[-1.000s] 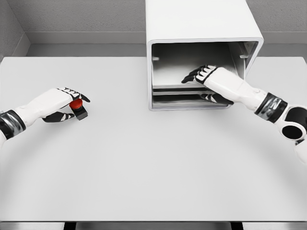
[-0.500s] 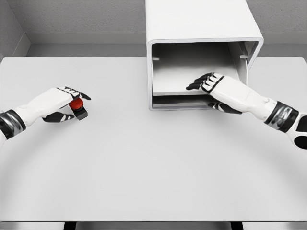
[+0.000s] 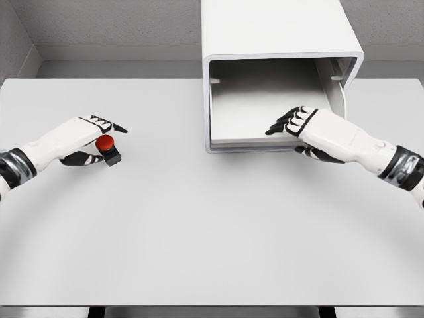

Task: Slide open multi-storey tabletop storage cabinets and put open load switch and slide close multi-storey tabletop storage cabinets

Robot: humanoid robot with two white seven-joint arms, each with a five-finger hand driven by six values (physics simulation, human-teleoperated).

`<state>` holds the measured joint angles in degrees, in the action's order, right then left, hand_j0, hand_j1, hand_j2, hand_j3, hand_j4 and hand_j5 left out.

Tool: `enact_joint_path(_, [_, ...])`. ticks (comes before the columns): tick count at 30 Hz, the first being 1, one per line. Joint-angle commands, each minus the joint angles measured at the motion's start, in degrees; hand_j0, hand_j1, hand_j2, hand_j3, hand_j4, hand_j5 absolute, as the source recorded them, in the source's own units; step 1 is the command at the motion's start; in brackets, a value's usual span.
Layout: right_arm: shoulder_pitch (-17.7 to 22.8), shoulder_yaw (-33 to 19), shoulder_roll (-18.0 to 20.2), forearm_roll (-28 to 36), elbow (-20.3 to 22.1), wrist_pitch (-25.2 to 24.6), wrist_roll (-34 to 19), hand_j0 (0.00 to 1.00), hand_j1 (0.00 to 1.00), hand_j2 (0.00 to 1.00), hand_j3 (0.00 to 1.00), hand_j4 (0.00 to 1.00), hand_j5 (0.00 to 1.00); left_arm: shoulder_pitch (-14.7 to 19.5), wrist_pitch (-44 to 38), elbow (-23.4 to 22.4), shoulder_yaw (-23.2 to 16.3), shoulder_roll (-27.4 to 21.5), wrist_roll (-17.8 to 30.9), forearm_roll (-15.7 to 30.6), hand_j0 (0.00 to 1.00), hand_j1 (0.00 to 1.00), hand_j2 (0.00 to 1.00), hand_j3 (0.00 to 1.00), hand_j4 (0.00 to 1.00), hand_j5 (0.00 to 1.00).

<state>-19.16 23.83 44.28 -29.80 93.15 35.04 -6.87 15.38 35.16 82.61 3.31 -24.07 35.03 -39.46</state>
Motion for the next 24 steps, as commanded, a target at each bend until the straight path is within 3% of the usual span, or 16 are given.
enact_joint_path(1, [0.00,-0.18,0.46,0.36,0.63,-0.04,0.01,0.76,0.76,0.76,0.76,0.76,0.76,0.00,-0.16,-0.08,-0.14,0.17,-0.03,0.35,0.81,0.81,0.81,0.81,0.81,0.81])
enact_joint_path(7, [0.88,-0.27,1.25,0.36,2.56,-0.04,0.01,0.76,0.76,0.76,0.76,0.76,0.76,0.00,-0.16,0.01,-0.67,0.87,-0.03,0.26,0.79,0.79,0.79,0.79,0.79,0.79])
enact_joint_path(12, [3.78,-3.44,2.39,0.36,4.67,-0.04,0.01,0.76,0.76,0.76,0.76,0.76,0.76,0.00,-0.16,0.01,-0.76,0.78,-0.03,0.26,0.68,0.68,0.68,0.68,0.68,0.68])
enact_joint_path(20, [6.24,-10.46,2.48,2.82,6.26,-0.04,-0.16,0.76,0.76,0.76,0.76,0.76,0.76,-0.09,-0.16,-0.08,-0.49,0.25,-0.03,0.26,0.68,0.68,0.68,0.68,0.68,0.68])
enact_joint_path(24, [7.03,-14.42,2.39,4.49,6.26,-0.04,-0.08,0.62,0.62,0.62,0.62,0.62,0.62,0.00,-0.16,-0.16,-0.41,0.25,-0.03,0.26,0.66,0.66,0.66,0.66,0.66,0.66])
